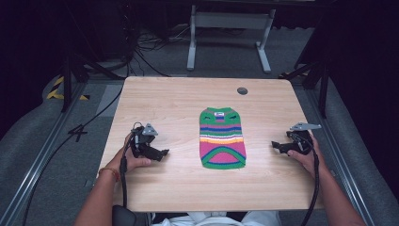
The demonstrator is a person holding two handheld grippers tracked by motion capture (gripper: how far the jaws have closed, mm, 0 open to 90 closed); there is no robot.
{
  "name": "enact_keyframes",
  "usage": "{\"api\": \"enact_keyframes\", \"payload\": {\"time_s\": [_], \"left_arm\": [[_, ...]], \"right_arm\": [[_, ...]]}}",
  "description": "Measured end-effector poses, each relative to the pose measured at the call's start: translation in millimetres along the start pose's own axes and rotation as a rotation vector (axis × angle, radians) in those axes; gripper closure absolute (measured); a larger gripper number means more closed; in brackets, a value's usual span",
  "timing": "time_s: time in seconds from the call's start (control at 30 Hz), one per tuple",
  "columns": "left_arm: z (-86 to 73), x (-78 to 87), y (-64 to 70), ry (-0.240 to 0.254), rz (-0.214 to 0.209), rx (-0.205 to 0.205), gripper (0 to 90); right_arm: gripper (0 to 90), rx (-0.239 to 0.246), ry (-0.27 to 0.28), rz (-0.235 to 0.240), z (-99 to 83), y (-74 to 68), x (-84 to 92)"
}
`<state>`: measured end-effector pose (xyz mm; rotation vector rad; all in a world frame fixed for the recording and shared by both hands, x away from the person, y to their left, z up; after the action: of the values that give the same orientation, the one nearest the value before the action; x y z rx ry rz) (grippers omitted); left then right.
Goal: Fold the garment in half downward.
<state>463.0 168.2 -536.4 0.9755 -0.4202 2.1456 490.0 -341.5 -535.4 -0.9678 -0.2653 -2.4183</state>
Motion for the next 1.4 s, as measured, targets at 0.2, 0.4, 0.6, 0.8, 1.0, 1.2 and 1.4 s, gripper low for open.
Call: {"api": "enact_keyframes", "payload": {"time_s": [0.2,0.4,0.6,0.8,1.0,1.2,1.4], "left_arm": [[-0.6,0.7,-0.1,-0.004,-0.001,0.002,0.3],[-0.9,1.0,0.7,-0.004,0.002,0.012,0.7],[0.2,4.2,-2.9,0.003,0.006,0.024,7.3],[10.5,11.7,-6.8,0.028,0.0,0.037,27.8],[42.0,14.8,-6.5,0.048,-0.03,0.018,30.3],[76.8,5.0,-3.8,0.05,-0.042,-0.035,33.0],[99.5,-11.5,-0.9,0.051,-0.057,-0.035,34.9]], "right_arm": [[10.2,0.0,0.0,0.0,0.1,0.0,-0.1],[9.9,0.002,-0.002,-0.005,0.0,0.6,-0.3],[18.0,0.004,0.017,-0.003,0.9,2.4,1.9],[29.1,0.025,0.031,0.026,10.7,-1.8,8.2],[34.8,0.053,0.068,0.035,38.9,-11.1,14.8],[38.3,0.092,0.065,0.037,69.0,-24.3,7.6],[41.3,0.128,0.064,0.073,95.4,-38.6,-6.8]]}}
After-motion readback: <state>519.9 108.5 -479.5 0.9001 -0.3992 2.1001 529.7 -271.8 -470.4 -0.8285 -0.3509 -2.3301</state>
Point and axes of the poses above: each handheld gripper's, and its own axes: x roughly backward along the jaws, z roughly out of its top, y roughly to its right, the point moved 7 cm from there along -x, roughly forward along the jaws
